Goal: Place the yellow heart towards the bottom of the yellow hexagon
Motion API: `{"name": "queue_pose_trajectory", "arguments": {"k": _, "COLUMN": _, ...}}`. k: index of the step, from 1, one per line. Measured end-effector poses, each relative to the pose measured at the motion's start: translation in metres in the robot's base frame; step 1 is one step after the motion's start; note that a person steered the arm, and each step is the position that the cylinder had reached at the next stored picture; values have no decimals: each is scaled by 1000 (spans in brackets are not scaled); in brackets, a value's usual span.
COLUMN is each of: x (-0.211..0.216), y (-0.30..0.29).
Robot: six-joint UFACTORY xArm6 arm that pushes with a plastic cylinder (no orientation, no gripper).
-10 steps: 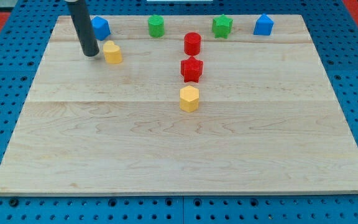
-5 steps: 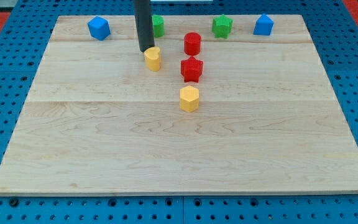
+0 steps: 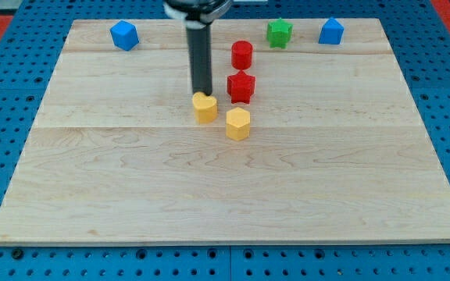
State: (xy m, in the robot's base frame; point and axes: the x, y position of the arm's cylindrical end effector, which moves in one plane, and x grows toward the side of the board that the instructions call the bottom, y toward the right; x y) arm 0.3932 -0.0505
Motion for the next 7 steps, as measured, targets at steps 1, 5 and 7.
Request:
{"name": "queue_pose_trajectory", "arguments": {"k": 1, "x": 40, "y": -7}}
{"name": "queue_pose_trajectory", "arguments": {"k": 5, "x": 73, "y": 26}}
{"name": "queue_pose_trajectory", "arguments": {"k": 7, "x": 110, "y": 19}}
